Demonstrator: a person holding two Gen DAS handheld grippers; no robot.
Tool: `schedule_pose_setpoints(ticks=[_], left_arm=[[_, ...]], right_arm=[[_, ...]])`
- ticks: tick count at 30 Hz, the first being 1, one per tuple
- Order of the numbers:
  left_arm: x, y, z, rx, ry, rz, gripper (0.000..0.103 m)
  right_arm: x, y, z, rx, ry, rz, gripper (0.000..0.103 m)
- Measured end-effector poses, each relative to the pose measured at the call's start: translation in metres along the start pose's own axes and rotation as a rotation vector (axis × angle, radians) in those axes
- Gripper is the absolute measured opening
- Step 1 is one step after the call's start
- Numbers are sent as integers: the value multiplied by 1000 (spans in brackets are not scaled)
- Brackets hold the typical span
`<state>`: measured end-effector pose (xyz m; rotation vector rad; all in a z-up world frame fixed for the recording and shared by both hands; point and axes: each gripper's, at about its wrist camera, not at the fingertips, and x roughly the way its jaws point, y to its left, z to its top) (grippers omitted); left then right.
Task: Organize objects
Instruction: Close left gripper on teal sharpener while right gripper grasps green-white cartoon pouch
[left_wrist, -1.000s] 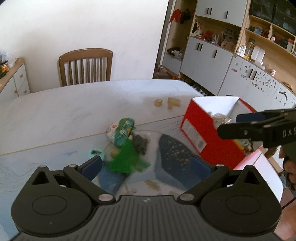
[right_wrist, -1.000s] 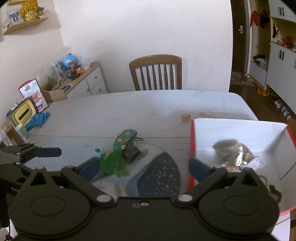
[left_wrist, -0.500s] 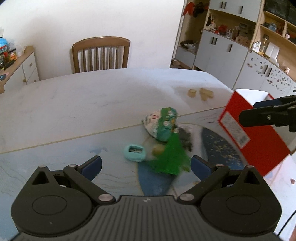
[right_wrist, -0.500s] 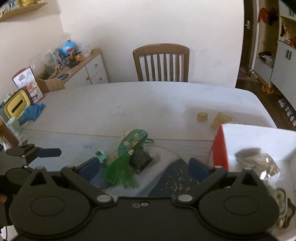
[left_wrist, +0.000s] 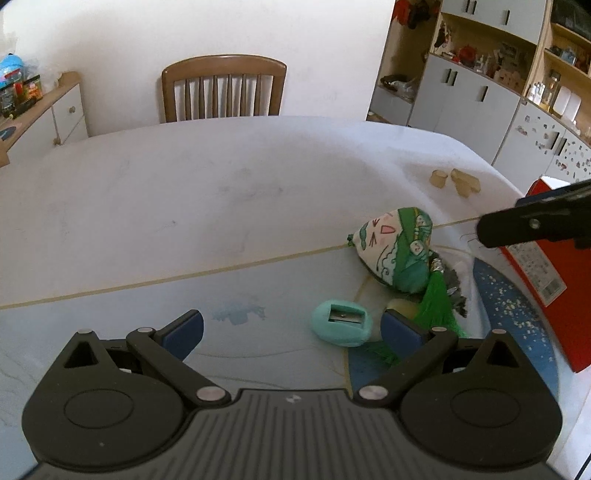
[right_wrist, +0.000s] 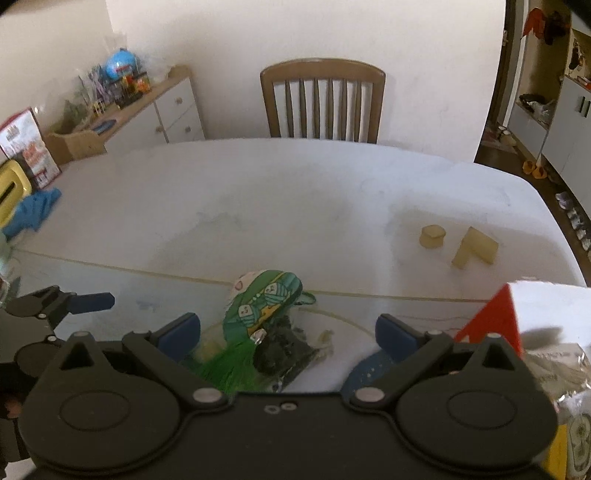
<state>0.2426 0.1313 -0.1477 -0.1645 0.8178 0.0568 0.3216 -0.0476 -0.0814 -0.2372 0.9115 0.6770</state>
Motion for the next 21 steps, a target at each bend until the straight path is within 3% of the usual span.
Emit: schedule_pose_setpoints(ticks=[12,15,19,21], left_arm=[[9,-8,-4,6,-46,21,101],[10,-11,-4,22,-41,15,90],[10,-17,-7,47,-49,9,86],[10,-21,-8,60,-46,4,74]], right_arm=[[46,15,10,-45,55,-18,95],[57,17,11,-53,72,-23,94],[70,21,11,-69,91,-34,94],[74,22,11,-74,96,-40,92]])
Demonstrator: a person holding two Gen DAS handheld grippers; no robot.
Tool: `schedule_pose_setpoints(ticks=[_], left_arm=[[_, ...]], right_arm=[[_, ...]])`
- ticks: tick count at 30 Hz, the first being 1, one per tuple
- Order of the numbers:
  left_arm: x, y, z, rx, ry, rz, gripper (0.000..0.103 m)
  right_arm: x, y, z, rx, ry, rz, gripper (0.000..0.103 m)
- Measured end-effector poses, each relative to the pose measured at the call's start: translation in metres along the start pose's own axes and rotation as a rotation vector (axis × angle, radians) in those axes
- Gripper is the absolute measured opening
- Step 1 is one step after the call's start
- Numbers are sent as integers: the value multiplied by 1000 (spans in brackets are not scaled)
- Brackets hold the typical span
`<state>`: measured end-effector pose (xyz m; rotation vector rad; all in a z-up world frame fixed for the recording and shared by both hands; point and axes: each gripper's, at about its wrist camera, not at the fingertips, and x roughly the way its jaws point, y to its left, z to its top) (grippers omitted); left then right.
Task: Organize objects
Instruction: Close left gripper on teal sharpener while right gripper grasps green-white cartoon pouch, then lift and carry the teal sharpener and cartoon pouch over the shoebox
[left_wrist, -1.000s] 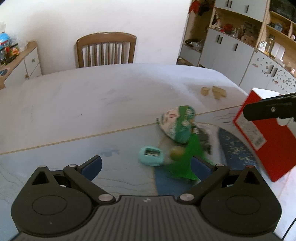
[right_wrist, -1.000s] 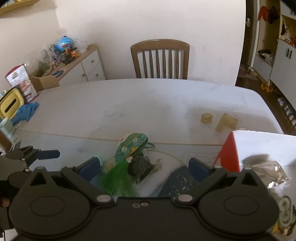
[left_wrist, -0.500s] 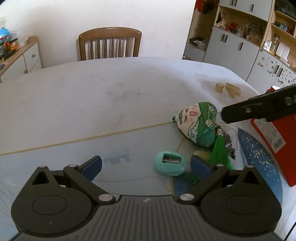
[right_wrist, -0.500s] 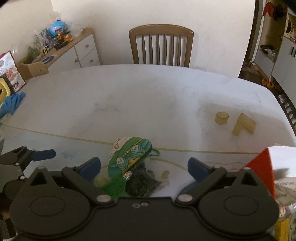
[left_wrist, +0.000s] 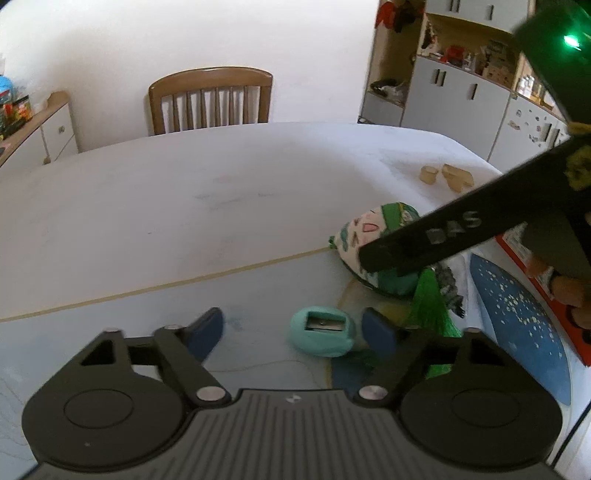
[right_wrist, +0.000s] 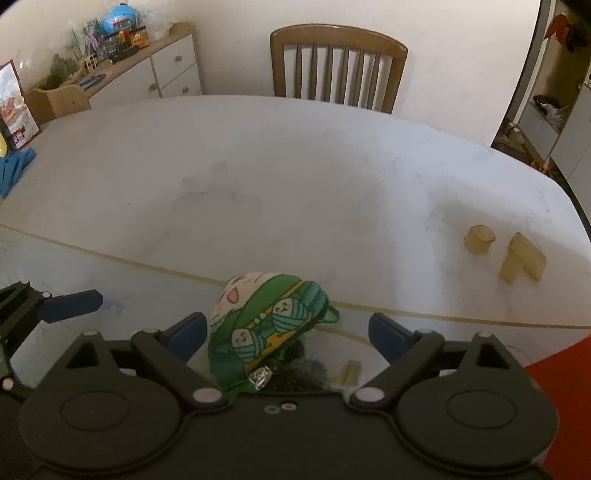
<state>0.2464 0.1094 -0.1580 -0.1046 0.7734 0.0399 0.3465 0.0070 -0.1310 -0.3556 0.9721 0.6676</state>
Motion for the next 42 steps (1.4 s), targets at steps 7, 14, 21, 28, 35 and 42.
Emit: schedule_pose_setpoints(ticks=[7,14,21,28,35,42], left_arm=[[1,-8,-4,14,6,-11,61],[1,-12,-3,27,13,-22,39],[-2,-13,-1,31,28,-18,39],[-17,-10,5,11,29,-29,39],[-46,-9,13,-23,12,-53,39],[-74,-19,24,-28,1,-81,39]], right_arm=[[6,5,3,-6,7,13,81],[6,9,1,-10,11,18,68],[-3,11,1,-17,-9,11,60],[-33,4,-3,16,-43,46,59],[-76,4,-10,31,-74,73,59],[-120,-1,-21,36,-104,76,59]])
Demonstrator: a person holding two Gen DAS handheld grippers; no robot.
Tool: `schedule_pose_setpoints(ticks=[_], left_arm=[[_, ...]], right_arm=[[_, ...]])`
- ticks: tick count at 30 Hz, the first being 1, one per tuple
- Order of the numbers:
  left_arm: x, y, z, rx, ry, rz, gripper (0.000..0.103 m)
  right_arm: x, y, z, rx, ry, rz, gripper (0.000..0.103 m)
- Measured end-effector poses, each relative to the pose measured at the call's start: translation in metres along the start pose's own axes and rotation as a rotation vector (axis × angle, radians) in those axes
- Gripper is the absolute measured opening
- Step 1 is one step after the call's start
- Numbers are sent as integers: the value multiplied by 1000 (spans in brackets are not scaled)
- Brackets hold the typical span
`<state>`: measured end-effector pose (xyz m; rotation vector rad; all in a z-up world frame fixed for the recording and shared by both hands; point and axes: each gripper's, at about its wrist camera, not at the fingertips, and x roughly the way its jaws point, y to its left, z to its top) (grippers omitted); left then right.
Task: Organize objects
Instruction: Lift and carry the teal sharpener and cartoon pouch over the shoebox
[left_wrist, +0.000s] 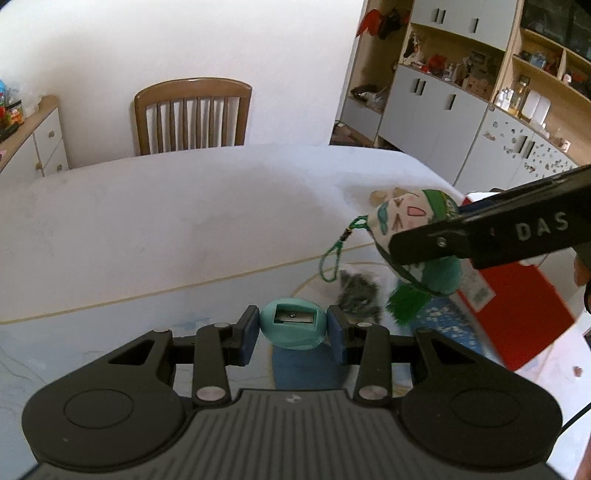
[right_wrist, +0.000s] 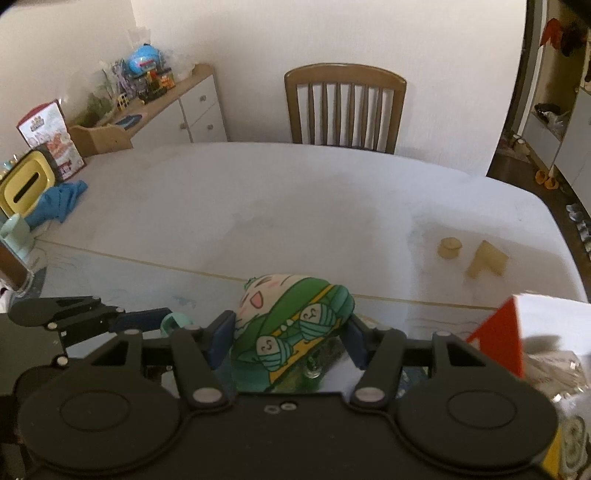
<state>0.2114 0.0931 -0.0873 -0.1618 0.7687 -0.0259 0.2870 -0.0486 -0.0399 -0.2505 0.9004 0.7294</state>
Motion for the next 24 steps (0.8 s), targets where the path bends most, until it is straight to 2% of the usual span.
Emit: schedule_pose_setpoints(ticks=[9,15,24], left_arm=[[-30,-34,16,22,2,-33,39],[-42,-62,31,24,-4,-54,39],[-39,-139,54,104,-16,-87,39]], right_arm=[[-61,-17,-12,2,-41,-4,60],[-100,-41,-21,2,-90,-2,60],[-140,-102,-35,9,-134,-18,60]])
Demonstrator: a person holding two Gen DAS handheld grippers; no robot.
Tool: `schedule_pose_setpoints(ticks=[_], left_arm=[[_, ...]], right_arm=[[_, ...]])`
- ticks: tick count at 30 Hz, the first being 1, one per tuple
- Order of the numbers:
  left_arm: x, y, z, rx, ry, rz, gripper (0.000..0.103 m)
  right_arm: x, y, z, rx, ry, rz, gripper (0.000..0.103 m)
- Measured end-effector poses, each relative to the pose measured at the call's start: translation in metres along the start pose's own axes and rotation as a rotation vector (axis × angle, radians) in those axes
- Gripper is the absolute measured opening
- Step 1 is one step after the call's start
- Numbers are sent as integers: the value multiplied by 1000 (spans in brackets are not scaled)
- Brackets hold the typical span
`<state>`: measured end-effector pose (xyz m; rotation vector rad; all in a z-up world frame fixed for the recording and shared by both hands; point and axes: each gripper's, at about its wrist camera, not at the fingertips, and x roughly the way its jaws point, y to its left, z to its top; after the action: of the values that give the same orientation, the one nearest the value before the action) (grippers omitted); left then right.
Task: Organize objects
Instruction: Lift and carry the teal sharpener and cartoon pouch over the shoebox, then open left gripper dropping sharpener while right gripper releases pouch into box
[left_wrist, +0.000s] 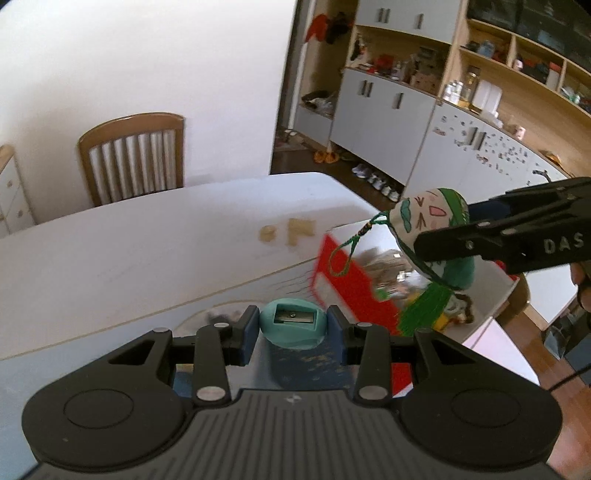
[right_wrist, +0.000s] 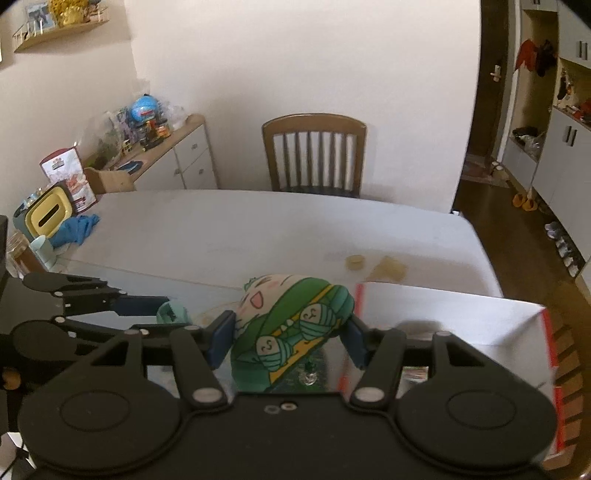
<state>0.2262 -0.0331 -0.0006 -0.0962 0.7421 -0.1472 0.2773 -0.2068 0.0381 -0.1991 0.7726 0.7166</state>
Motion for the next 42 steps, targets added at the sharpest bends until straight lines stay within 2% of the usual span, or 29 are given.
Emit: schedule_pose_setpoints(ticks=[10,20,26,31,36,42], left_arm=[[47,-72,14,44,38,-3,39],[99,-140,26,115,80,-21,39],[139,-162,24,124,149,-10,39],[164,-171,18,134,187,14,39],[180,-179,15,150,210,32,39],[194,-182,14,145,234,45,39]], right_arm=[[-22,-95,-12,51,-18,-71,60],[-9,-169,-34,121,11,-101,60],[11,-193,-55,129,63,-86,60],[31,-201,-60,146,111,-73,60],[50,-206,-65,156,146,-86,60],[64,-214,-72,168,148,-69,60]])
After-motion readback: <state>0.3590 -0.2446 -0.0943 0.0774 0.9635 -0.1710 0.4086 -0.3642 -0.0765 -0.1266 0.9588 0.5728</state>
